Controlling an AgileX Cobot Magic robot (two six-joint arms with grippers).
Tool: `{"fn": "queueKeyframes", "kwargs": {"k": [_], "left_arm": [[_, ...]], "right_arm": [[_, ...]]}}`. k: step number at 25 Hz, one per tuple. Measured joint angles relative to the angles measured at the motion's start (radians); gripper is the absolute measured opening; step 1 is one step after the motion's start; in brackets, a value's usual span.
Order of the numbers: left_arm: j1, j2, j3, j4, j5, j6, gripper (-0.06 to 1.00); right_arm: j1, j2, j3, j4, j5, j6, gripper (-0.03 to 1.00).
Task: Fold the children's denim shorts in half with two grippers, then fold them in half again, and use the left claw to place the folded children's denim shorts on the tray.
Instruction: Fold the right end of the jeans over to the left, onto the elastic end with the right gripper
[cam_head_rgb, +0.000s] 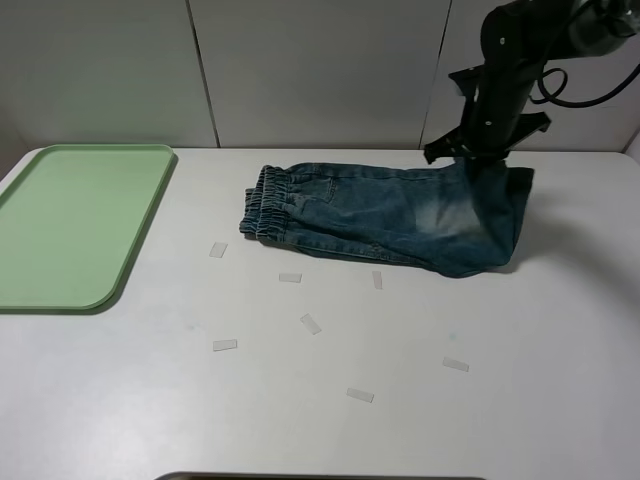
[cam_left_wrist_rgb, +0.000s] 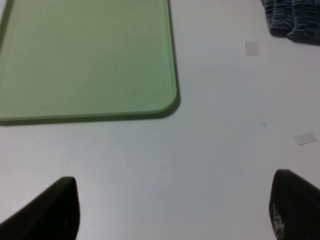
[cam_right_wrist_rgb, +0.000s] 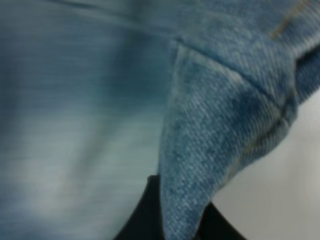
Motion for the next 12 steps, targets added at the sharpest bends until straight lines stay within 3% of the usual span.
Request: {"fn": "queueKeyframes", "kwargs": {"k": [5,12], "left_arm": [[0.0,0.0,0.0,0.0,0.0,0.0,0.76],[0.0,0.0,0.0,0.0,0.0,0.0,0.76]], "right_arm": [[0.098,-0.002,0.0,0.209,-0.062,0.0,-0.01],[0.179,-0.002,0.0,0.403,-0.208,0.0,-0.01]]}}
